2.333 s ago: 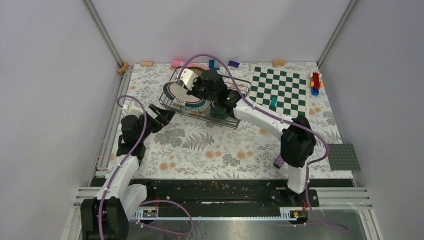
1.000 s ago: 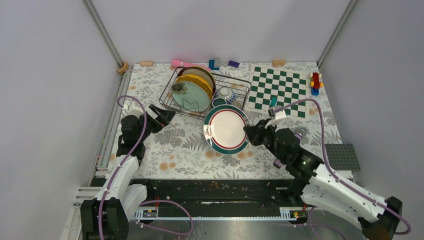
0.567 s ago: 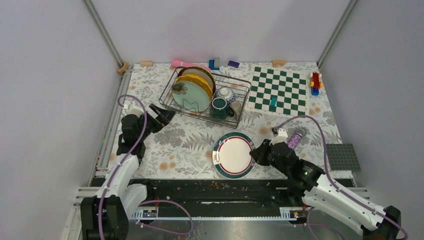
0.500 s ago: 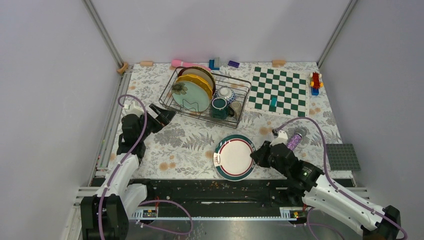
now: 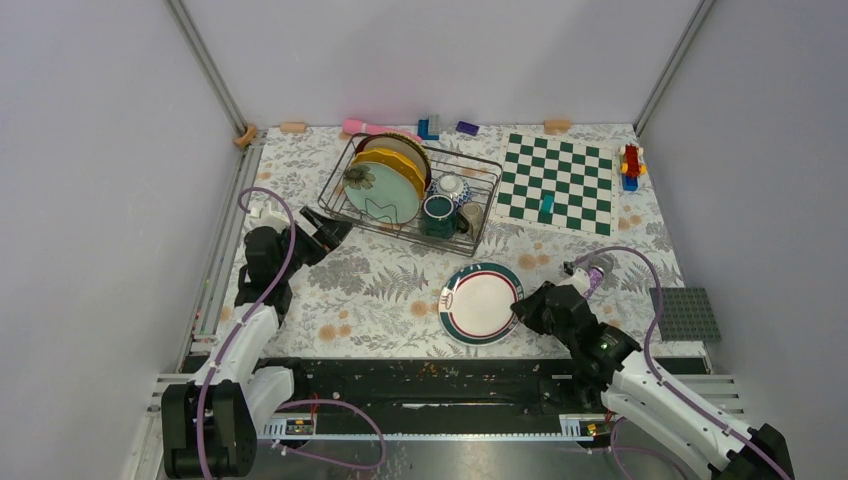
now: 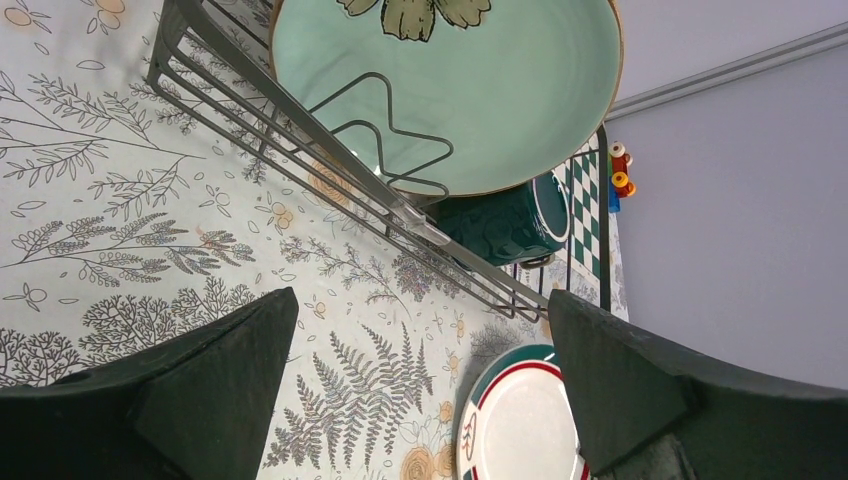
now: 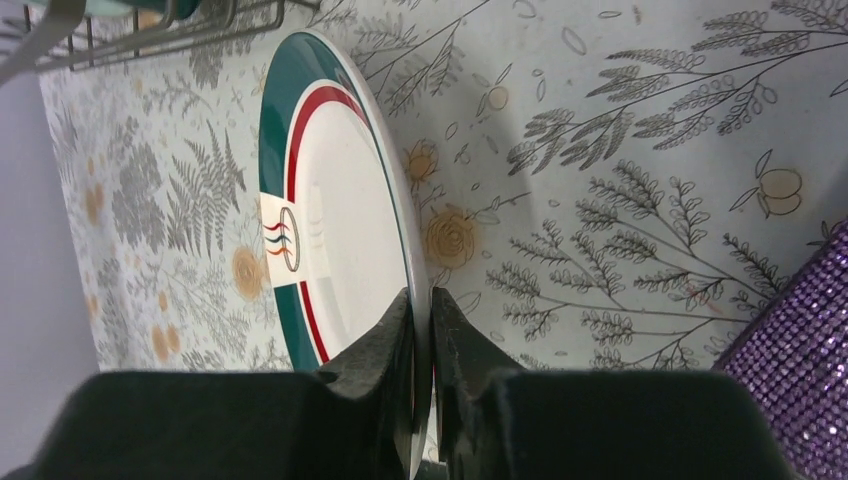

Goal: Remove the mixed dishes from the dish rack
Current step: Place the plate at the center of the board.

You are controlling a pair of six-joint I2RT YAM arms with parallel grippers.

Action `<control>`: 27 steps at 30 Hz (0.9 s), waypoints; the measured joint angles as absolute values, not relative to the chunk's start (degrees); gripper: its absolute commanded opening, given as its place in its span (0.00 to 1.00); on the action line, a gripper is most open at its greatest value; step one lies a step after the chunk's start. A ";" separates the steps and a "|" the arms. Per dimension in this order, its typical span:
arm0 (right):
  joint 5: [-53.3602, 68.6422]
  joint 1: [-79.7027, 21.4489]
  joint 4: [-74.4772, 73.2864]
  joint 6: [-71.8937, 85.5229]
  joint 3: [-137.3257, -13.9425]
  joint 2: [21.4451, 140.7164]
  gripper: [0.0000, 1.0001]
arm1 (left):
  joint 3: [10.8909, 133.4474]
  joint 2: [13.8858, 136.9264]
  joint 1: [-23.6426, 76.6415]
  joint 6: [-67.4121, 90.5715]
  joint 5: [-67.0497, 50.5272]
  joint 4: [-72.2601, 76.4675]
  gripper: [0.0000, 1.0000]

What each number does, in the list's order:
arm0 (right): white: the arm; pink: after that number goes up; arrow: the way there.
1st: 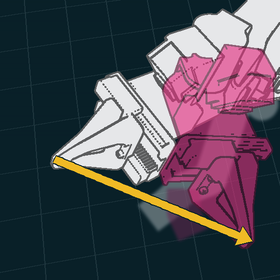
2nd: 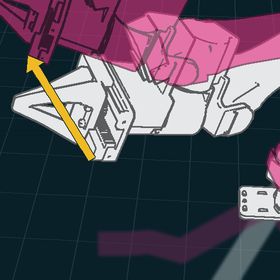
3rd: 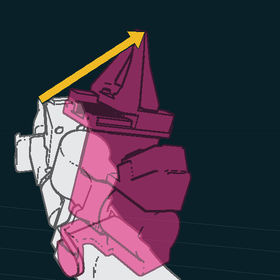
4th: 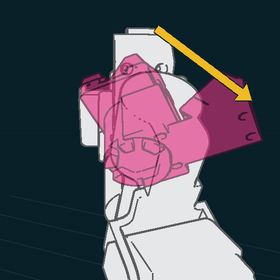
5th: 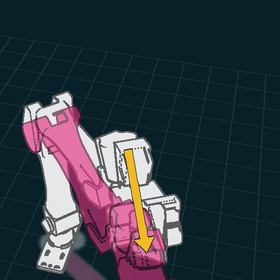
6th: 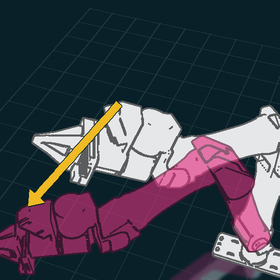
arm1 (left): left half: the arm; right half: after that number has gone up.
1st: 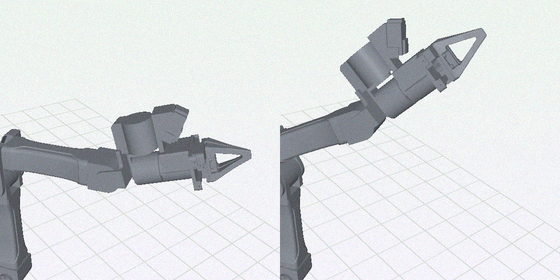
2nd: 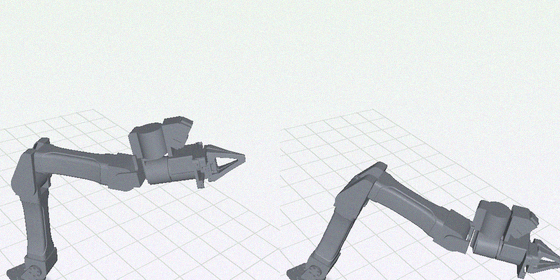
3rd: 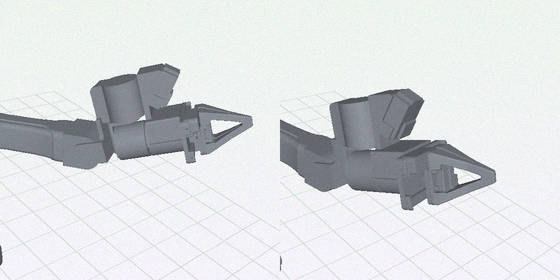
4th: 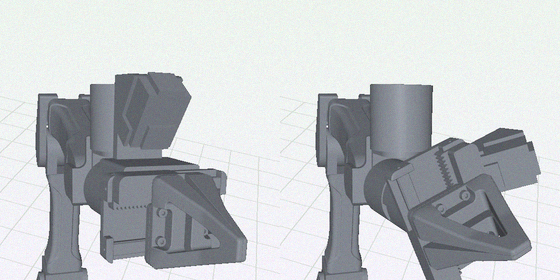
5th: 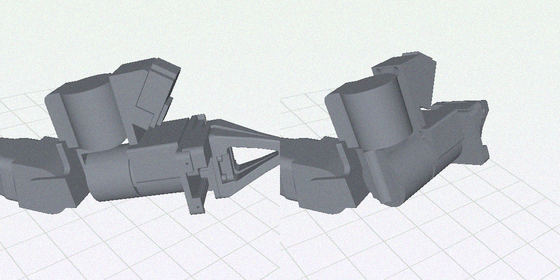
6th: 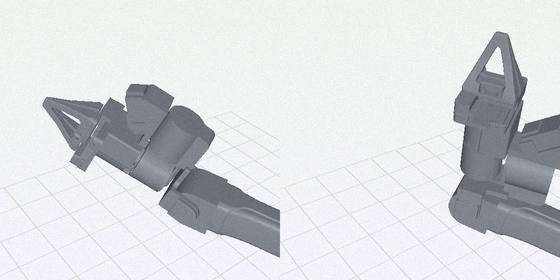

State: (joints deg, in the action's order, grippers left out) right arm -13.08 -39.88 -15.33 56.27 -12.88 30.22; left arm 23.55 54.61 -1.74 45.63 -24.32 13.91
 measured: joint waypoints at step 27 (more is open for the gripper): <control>-13.04 -34.44 -8.12 58.15 -6.74 33.21 0.60 | 23.55 59.05 -1.74 48.56 -31.64 21.30 0.99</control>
State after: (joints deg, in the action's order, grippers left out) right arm -13.04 -34.44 -8.12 58.15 -6.74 33.21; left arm 23.55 59.05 -1.74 48.56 -31.64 21.30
